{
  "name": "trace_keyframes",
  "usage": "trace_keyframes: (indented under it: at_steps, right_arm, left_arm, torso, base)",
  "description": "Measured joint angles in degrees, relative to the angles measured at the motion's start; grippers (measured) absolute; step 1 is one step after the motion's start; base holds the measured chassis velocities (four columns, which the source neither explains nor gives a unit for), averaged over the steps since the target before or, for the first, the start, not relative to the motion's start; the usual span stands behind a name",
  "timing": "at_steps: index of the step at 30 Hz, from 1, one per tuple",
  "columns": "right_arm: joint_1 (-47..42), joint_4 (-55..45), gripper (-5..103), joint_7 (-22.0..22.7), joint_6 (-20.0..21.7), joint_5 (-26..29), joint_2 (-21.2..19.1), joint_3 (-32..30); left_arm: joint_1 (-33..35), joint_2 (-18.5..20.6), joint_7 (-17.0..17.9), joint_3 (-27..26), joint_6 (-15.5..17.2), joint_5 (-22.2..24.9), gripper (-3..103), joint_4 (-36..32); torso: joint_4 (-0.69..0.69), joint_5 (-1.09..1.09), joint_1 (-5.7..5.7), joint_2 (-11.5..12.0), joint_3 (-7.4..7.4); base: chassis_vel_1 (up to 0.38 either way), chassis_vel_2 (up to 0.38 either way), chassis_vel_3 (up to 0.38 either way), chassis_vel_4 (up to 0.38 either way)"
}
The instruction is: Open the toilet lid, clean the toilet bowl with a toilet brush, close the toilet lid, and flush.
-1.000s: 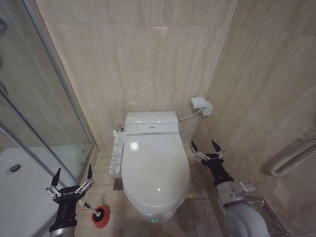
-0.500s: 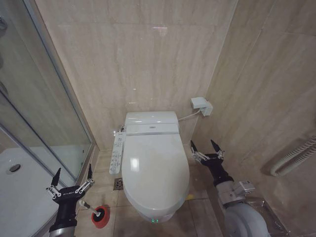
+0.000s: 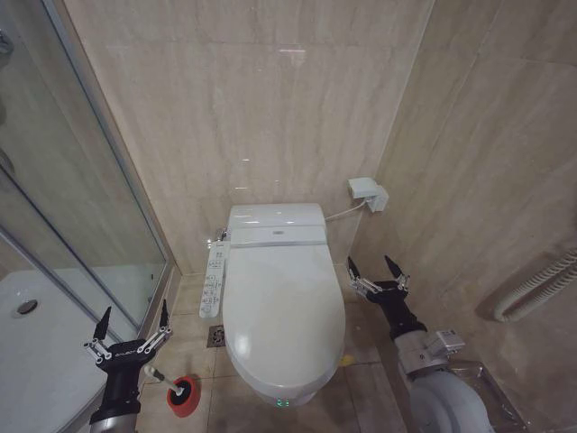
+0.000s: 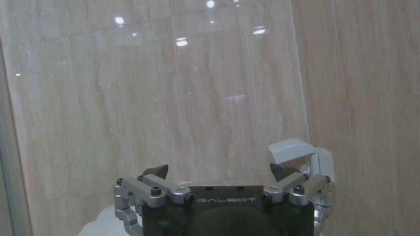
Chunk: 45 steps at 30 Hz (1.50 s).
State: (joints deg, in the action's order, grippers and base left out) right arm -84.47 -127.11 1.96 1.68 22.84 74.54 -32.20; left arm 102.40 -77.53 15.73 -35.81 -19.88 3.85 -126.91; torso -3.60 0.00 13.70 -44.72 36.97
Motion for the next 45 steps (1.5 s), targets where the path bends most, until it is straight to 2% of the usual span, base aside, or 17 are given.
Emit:
trace_keyframes:
  at_steps: [45]
  right_arm:
    - [0.01,0.01,100,0.04,-0.02,0.02,0.0,-0.02]
  left_arm:
    - [0.0,0.0,0.0,0.0,0.0,0.0,100,0.0]
  torso:
    - [0.0,0.0,0.0,0.0,0.0]
  base:
    - [0.0,0.0,0.0,0.0]
